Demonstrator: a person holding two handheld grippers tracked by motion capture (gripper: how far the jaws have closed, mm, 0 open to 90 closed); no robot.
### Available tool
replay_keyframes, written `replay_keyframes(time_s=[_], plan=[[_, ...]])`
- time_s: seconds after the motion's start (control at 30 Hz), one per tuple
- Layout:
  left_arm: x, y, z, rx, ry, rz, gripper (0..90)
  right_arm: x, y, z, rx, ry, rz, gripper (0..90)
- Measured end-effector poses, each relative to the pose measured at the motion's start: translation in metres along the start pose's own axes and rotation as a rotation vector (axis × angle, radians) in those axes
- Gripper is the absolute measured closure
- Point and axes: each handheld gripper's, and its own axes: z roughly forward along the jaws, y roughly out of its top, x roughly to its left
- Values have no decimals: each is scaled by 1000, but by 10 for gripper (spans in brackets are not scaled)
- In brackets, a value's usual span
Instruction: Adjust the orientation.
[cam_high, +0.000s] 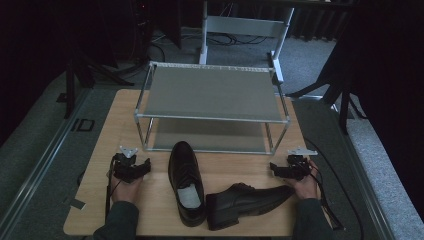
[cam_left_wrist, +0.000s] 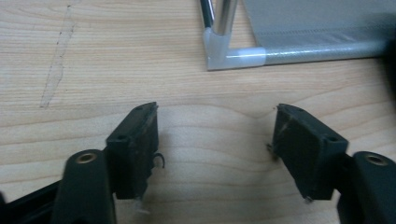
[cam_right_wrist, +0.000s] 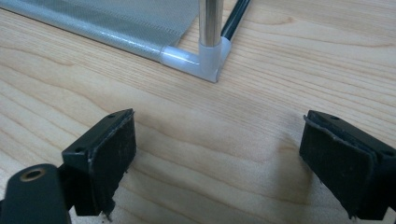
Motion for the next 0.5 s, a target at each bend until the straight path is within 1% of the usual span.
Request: replay_keyframes(time_s=[0.07,0.13,0.17,0.2,0.23,0.27,0.33,0.37,0.4,0.5], plan=[[-1,0,-1,7,-8,7,370,-1,-1,-1,-1,3,-1,110],[-3,1,-2,13,-13,14,400,-1,0,-3,14,-10,10,147],[-3,1,-2,13,-13,14,405,-1,0,-3,14,-10,10,147],[-5,0,-4,18,-25,20,413,-2,0,-5,23,-22,23,214],[-5,0,-4,18,-25,20,419,-2,0,-5,23,-22,23,214],[-7,0,-6,25,-38,28,420,-2,0,-8,24,-31,33,286],[-9,-1,-8,23,-53,32,422,-3,-1,-11,23,-39,41,342],[-9,-1,-8,23,-53,32,422,-4,-1,-13,26,-42,46,366],[-11,-1,-10,24,-53,45,422,-4,-2,-14,31,-42,49,381],[-13,-1,-12,24,-51,55,422,-2,-3,-25,21,-43,46,398]])
